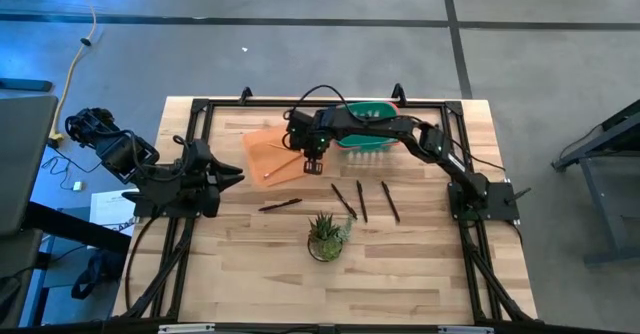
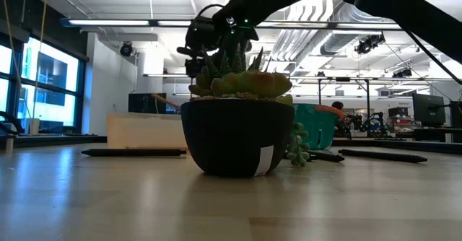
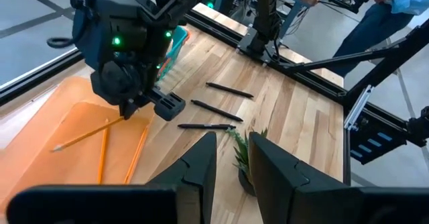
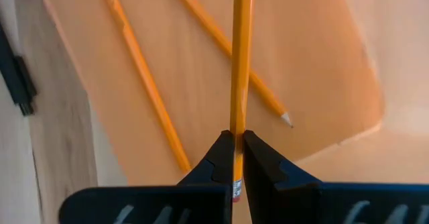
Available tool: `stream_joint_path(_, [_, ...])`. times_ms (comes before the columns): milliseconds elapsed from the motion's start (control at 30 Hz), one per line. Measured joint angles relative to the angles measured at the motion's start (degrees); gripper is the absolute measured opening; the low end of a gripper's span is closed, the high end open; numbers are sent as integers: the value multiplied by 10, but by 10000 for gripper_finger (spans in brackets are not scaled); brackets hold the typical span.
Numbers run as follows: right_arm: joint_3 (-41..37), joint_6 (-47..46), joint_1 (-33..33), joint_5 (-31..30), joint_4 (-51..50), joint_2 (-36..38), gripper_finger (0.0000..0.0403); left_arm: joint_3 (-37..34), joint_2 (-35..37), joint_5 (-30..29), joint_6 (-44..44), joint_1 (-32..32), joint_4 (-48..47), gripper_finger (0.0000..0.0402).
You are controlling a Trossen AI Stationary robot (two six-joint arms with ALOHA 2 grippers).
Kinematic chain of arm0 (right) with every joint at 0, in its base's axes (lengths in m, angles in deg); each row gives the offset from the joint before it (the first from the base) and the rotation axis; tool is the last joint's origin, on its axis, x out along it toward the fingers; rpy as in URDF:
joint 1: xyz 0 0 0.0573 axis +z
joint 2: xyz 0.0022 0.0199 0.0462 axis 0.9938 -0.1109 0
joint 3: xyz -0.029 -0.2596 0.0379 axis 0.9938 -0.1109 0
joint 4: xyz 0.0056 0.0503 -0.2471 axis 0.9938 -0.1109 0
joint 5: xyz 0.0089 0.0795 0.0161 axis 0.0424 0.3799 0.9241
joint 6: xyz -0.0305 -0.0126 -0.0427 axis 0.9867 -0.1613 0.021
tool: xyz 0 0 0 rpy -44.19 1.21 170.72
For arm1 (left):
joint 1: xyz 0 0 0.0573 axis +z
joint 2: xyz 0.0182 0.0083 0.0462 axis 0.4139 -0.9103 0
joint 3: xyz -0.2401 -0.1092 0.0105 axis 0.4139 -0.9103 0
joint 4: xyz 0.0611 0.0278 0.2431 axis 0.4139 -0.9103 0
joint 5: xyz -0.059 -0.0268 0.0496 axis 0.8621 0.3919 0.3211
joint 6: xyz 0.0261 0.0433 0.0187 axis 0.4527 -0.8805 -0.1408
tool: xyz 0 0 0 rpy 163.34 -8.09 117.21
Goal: Sort pens & pencils
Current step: Put the orange pencil into the orange bin
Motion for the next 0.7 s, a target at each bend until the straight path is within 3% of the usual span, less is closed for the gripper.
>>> stream_joint_path(700, [0, 67, 14, -18, -2, -4, 0, 0, 0, -2, 10, 0, 1, 76])
